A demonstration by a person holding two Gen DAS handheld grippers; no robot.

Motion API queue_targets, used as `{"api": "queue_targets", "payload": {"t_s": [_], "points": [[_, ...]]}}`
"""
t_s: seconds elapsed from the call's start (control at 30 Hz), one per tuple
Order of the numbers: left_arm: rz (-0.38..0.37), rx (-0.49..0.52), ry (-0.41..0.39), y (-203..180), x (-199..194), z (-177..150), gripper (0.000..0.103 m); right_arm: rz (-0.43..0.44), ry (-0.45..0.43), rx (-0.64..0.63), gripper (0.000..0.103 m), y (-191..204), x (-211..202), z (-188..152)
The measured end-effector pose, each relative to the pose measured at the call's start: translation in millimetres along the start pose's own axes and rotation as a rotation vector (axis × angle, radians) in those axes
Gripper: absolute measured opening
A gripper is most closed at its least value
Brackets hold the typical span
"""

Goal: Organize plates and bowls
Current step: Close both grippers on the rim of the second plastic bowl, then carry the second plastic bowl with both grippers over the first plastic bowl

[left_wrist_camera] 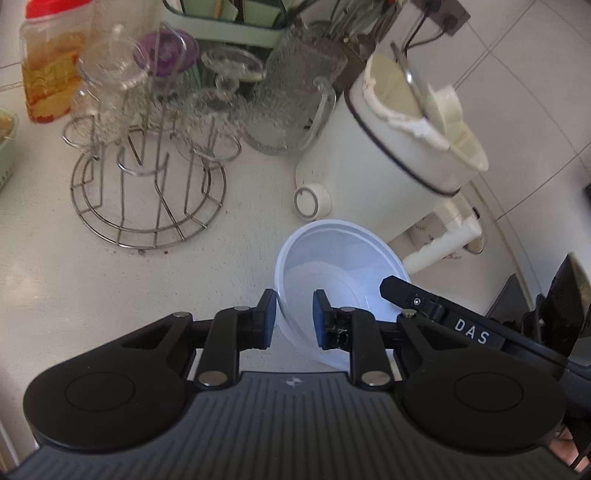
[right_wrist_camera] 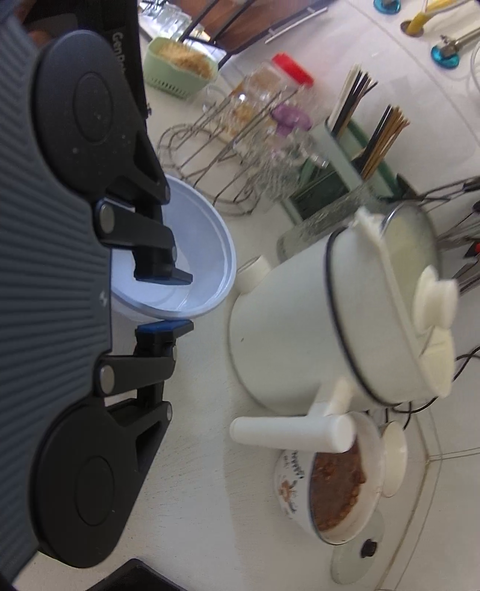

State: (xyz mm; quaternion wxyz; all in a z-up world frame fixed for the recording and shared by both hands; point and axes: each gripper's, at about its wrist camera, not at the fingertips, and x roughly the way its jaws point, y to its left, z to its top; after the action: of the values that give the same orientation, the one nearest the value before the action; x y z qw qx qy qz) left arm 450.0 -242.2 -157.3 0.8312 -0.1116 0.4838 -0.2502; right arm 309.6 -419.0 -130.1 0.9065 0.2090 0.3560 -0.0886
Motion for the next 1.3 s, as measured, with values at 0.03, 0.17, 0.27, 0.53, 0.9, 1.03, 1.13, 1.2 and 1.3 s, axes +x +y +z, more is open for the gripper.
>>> {"api": "queue_targets", "payload": {"t_s": [0.03, 0.17, 0.27, 0.53, 0.9, 1.03, 1.13, 1.2, 1.3], "points": [[-0.001, -0.002, -0.006, -0.2, -5.5, 1.3, 0.025, 0.006, -0.004, 0.000, 0.023, 2.5, -3.7, 1.3], [-0.006, -0.012, -0.024, -1.1, -27.9, 5.1, 0.025, 0.022, -0.012, -0.009, 0.023, 12.0, -20.0, 5.0], [-0.008, -0.011, -0.035, -4.4, -44.3, 5.3, 0.025, 0.027, -0.014, -0.018, 0.023, 19.0, -33.8, 5.7], [-0.019, -0.012, -0.053, -10.9, -83.3, -3.6, 0.025, 0.039, -0.021, -0.045, 0.023, 33.7, -69.6, 5.0], [-0.024, -0.034, -0.069, -9.2, -120.2, -24.2, 0.025, 0.062, 0.024, -0.094, 0.023, 43.1, -100.3, -15.2], [-0.020, -0.067, -0.051, -1.9, -120.7, -37.4, 0.025, 0.078, 0.055, -0.109, 0.023, 42.5, -102.8, -23.1], [-0.002, -0.081, -0.043, 2.5, -118.1, -49.3, 0.025, 0.088, 0.072, -0.125, 0.023, 43.4, -102.6, -27.5], [0.015, -0.089, -0.035, 5.0, -114.6, -55.9, 0.025, 0.095, 0.080, -0.138, 0.023, 44.6, -101.3, -30.6], [0.033, -0.104, -0.035, 9.9, -113.7, -63.7, 0.025, 0.113, 0.096, -0.143, 0.023, 45.2, -97.1, -33.9]]}}
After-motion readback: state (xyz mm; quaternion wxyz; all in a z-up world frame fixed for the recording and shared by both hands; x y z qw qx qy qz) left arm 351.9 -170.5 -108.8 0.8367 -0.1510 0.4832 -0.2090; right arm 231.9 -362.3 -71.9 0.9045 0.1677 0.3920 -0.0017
